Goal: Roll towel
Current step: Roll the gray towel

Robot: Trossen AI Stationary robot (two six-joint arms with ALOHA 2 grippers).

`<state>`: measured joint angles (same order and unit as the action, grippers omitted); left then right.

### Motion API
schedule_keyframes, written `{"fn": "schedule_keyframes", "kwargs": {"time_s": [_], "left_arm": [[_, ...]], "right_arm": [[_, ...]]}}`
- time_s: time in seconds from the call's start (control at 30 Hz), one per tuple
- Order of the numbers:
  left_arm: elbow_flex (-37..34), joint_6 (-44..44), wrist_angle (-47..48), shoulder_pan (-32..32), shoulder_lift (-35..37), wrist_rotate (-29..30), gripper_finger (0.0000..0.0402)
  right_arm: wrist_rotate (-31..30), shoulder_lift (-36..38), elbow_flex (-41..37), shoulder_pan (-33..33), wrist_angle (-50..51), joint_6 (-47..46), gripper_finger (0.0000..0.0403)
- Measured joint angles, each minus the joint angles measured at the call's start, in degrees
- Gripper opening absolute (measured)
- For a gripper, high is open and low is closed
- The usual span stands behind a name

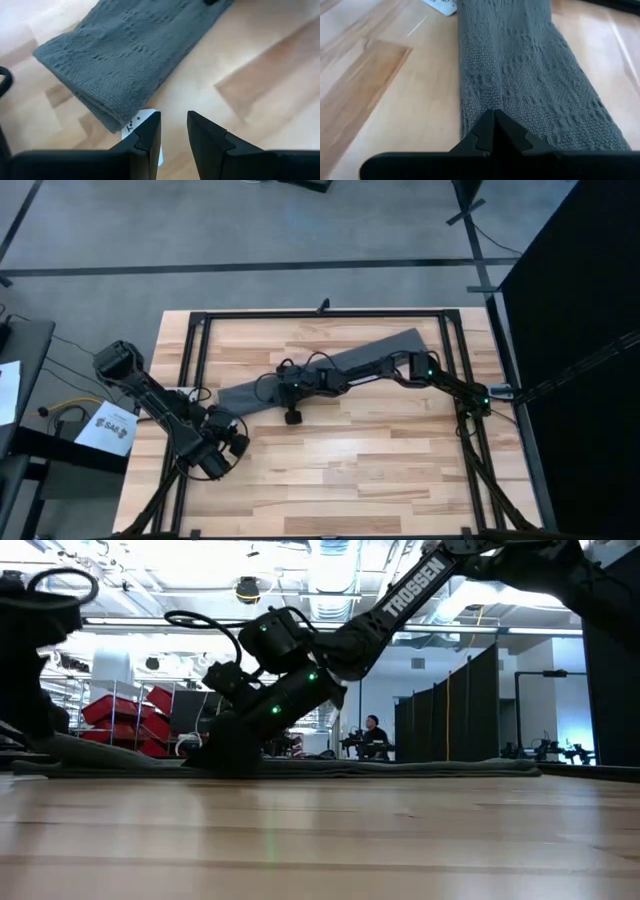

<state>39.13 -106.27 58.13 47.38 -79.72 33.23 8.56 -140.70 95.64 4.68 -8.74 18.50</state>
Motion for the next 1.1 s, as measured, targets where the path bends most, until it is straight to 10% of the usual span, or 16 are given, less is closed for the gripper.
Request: {"fn": "schedule_keyframes", "kwargs": {"time_s": [0.57,1.1], "left_arm": [[3.76,2.52,-7.16,5.59,-0.2,7.79,0.0081],[3.72,21.91,-20.91,7.96,-5.57,10.56,0.0081]], "right_arm": [[7.01,8.02,-0.56,-8.03,27.74,1.5,0.0],[6.53,10.06,-0.71,-9.54,24.62,1.02,0.0]]}}
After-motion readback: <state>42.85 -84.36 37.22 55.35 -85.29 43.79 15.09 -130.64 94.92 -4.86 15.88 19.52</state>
